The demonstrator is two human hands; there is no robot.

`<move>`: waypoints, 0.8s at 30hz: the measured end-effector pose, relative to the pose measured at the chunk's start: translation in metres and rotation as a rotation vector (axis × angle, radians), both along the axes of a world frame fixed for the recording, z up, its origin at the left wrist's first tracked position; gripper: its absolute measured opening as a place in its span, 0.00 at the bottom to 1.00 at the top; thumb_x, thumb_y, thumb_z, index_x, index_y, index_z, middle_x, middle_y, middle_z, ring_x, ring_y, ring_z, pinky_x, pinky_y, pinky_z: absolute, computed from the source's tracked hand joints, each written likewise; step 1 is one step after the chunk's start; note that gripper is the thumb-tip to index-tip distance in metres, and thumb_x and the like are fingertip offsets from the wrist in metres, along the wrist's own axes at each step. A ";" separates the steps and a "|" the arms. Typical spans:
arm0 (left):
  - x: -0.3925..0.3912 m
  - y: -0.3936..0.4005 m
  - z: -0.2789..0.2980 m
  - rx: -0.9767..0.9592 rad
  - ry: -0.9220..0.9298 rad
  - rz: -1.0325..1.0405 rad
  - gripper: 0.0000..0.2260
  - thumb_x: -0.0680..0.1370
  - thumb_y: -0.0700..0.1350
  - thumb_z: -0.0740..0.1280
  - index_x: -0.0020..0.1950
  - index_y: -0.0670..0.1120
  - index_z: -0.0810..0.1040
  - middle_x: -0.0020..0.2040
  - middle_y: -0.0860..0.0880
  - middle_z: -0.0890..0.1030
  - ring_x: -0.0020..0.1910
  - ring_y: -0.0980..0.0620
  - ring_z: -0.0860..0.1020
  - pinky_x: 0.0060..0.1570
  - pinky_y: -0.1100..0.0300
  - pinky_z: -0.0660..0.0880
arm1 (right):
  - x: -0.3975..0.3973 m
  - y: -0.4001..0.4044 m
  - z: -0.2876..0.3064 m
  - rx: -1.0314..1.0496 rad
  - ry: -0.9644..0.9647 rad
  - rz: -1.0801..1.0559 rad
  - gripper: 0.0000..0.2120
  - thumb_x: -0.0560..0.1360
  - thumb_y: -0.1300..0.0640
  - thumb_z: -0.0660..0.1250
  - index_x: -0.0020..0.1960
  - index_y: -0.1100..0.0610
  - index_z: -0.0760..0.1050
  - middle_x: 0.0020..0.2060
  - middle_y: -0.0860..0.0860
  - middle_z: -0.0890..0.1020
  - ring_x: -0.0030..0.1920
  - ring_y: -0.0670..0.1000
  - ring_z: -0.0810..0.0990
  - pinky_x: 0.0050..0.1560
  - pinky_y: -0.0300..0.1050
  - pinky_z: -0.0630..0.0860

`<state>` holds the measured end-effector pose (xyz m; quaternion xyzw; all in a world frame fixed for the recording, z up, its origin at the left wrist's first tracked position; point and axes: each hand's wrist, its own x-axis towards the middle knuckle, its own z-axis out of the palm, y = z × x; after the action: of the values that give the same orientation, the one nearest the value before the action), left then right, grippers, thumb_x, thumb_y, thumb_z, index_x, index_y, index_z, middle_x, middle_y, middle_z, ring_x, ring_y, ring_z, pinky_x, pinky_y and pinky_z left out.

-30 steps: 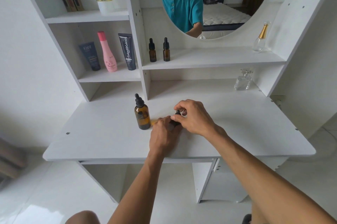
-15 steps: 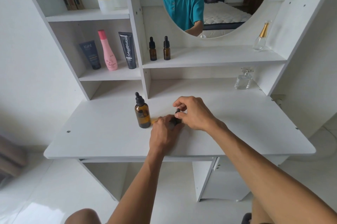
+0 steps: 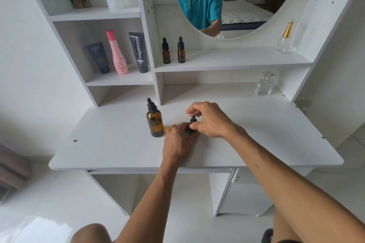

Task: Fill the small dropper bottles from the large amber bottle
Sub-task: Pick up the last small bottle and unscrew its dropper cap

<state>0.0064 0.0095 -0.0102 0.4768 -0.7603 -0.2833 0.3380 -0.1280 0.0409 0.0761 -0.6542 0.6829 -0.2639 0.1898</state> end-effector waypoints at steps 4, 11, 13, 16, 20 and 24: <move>0.000 0.000 0.000 0.004 -0.013 0.003 0.12 0.75 0.59 0.68 0.41 0.52 0.76 0.38 0.51 0.81 0.37 0.48 0.75 0.36 0.51 0.74 | 0.002 -0.002 -0.005 0.023 0.069 -0.048 0.18 0.71 0.54 0.76 0.59 0.52 0.78 0.54 0.51 0.82 0.56 0.52 0.80 0.58 0.52 0.78; -0.001 0.000 -0.001 0.012 -0.014 0.010 0.11 0.74 0.58 0.69 0.39 0.53 0.74 0.38 0.51 0.81 0.35 0.50 0.75 0.33 0.55 0.70 | 0.002 -0.004 -0.002 0.004 0.107 -0.047 0.14 0.72 0.55 0.74 0.57 0.50 0.79 0.51 0.51 0.82 0.53 0.54 0.79 0.56 0.53 0.78; 0.000 -0.001 -0.002 0.021 -0.011 0.010 0.11 0.73 0.59 0.69 0.45 0.53 0.79 0.42 0.52 0.82 0.41 0.50 0.78 0.40 0.52 0.76 | 0.000 -0.003 0.004 -0.027 0.085 -0.046 0.15 0.72 0.54 0.73 0.58 0.49 0.79 0.51 0.51 0.82 0.52 0.54 0.80 0.56 0.53 0.79; 0.000 -0.002 -0.003 0.009 -0.019 0.013 0.12 0.73 0.57 0.70 0.51 0.52 0.82 0.46 0.51 0.83 0.47 0.49 0.78 0.47 0.49 0.77 | -0.007 0.001 0.018 -0.116 0.028 -0.055 0.14 0.73 0.55 0.73 0.58 0.50 0.80 0.48 0.50 0.84 0.47 0.51 0.82 0.53 0.45 0.78; 0.000 -0.003 -0.005 -0.007 -0.018 0.012 0.12 0.73 0.59 0.70 0.50 0.53 0.81 0.44 0.52 0.82 0.45 0.51 0.78 0.46 0.50 0.77 | -0.021 0.002 0.029 -0.273 -0.058 -0.174 0.07 0.73 0.58 0.72 0.50 0.53 0.82 0.40 0.46 0.83 0.39 0.47 0.81 0.46 0.34 0.74; -0.001 -0.002 -0.004 -0.012 -0.032 0.028 0.11 0.73 0.59 0.70 0.49 0.54 0.80 0.44 0.53 0.81 0.43 0.51 0.77 0.43 0.53 0.76 | -0.036 0.002 0.009 -0.285 -0.085 -0.278 0.07 0.70 0.60 0.75 0.47 0.57 0.82 0.38 0.47 0.82 0.39 0.47 0.81 0.43 0.30 0.71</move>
<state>0.0058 0.0078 -0.0139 0.4898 -0.7608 -0.2663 0.3324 -0.1644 0.0425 0.0848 -0.5621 0.7138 -0.4088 0.0856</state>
